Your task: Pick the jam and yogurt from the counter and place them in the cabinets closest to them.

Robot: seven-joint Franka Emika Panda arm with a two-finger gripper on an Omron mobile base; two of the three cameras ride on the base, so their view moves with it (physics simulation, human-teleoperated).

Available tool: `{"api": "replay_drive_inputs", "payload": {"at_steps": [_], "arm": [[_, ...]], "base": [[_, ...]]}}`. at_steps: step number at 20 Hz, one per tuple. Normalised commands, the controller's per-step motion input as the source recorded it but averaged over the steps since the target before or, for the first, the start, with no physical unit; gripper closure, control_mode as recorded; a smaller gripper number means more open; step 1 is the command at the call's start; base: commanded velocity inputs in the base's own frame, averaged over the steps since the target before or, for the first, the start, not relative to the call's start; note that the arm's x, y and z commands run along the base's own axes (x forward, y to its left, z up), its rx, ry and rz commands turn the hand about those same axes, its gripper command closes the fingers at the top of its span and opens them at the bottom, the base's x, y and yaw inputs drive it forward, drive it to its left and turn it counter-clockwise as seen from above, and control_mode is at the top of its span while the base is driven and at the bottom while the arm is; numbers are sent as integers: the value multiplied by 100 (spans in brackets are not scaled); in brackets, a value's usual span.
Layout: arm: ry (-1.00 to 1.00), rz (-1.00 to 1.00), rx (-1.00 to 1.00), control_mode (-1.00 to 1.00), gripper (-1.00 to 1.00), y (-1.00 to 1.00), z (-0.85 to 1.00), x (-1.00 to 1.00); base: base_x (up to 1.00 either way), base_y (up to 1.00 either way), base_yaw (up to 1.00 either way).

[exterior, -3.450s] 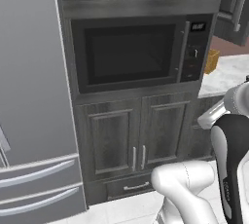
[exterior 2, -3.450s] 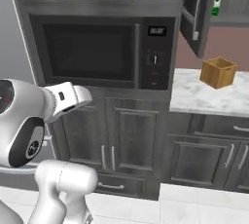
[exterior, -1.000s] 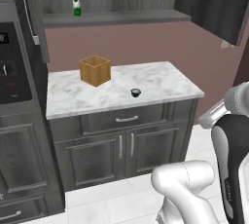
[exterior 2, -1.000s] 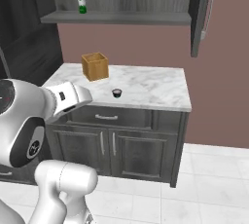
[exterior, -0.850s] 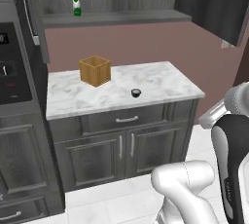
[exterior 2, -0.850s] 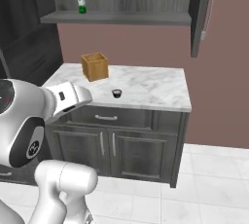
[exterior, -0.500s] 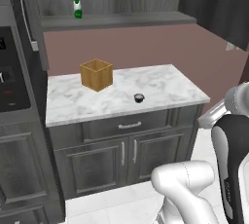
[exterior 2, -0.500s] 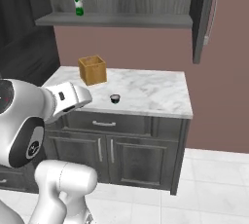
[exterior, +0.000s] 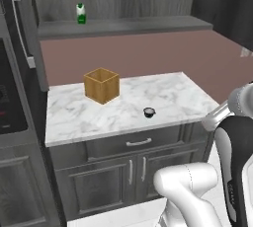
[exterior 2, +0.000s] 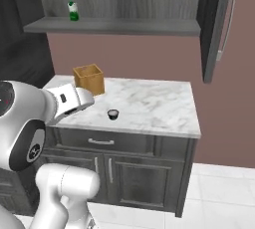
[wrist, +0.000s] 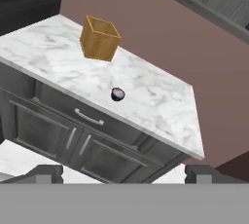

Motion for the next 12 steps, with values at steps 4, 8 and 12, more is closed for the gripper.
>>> {"api": "replay_drive_inputs", "payload": {"at_steps": [4, 8, 12], "arm": [[0, 0, 0, 100, -100, 0, 0, 0], [0, 0, 0, 100, -100, 0, 0, 0], [0, 0, 0, 100, -100, 0, 0, 0]], "base": [[57, 0, 0], [56, 0, 0], [50, 0, 0]]}}
